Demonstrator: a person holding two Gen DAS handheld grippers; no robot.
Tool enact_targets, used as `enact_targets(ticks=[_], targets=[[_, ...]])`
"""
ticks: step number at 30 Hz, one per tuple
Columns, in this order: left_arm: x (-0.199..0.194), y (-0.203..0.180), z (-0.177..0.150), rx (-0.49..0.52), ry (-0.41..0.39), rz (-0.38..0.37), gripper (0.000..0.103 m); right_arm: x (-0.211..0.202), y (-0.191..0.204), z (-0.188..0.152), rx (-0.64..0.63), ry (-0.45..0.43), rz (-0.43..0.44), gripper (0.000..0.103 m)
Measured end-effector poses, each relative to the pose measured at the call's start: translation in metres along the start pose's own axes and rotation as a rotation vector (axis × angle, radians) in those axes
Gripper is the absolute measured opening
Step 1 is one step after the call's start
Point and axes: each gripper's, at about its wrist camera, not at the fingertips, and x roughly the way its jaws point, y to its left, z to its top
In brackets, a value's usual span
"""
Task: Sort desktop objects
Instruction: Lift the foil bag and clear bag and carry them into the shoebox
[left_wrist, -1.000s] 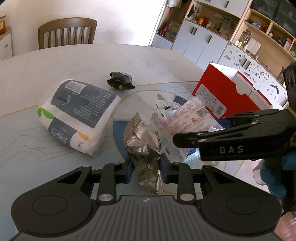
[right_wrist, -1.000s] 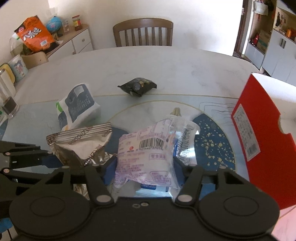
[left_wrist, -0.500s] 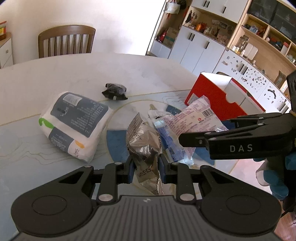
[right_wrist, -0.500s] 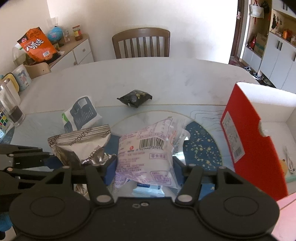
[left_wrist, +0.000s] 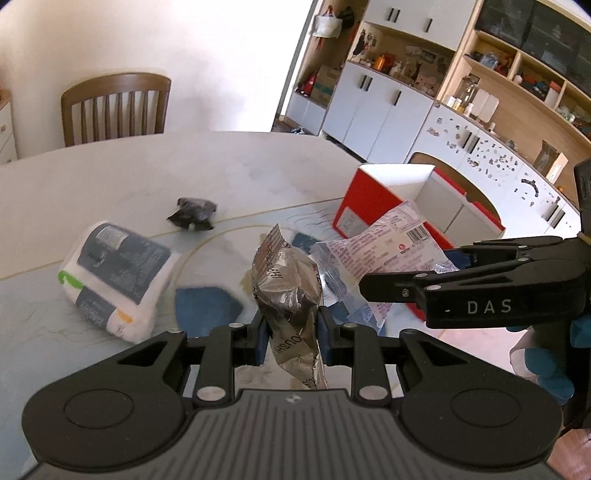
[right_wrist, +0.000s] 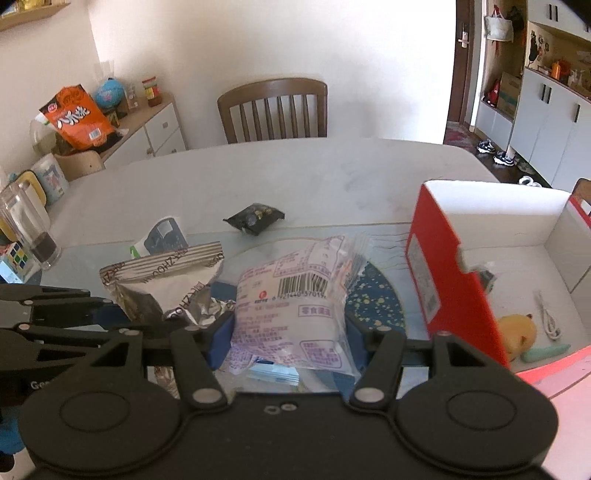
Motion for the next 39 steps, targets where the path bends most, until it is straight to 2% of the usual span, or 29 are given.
enact_targets(ticks=[17,30,39], targets=[[-0.001,-0.068,0.031,0.040,-0.042,-0.037,0.025,-0.050,-0.061,0.010,0.021,-0.050,0.033,0.061],[0.013,-0.114,0.048,0.058,-0.034,-0.087,0.025,-0.080,-0.116,0.010,0.053,-0.086,0.025,0.061],[0.036,-0.141,0.061,0.071,-0.010,-0.098,0.025,-0.084,-0.158,0.013,0.077,-0.103,-0.002,0.061]])
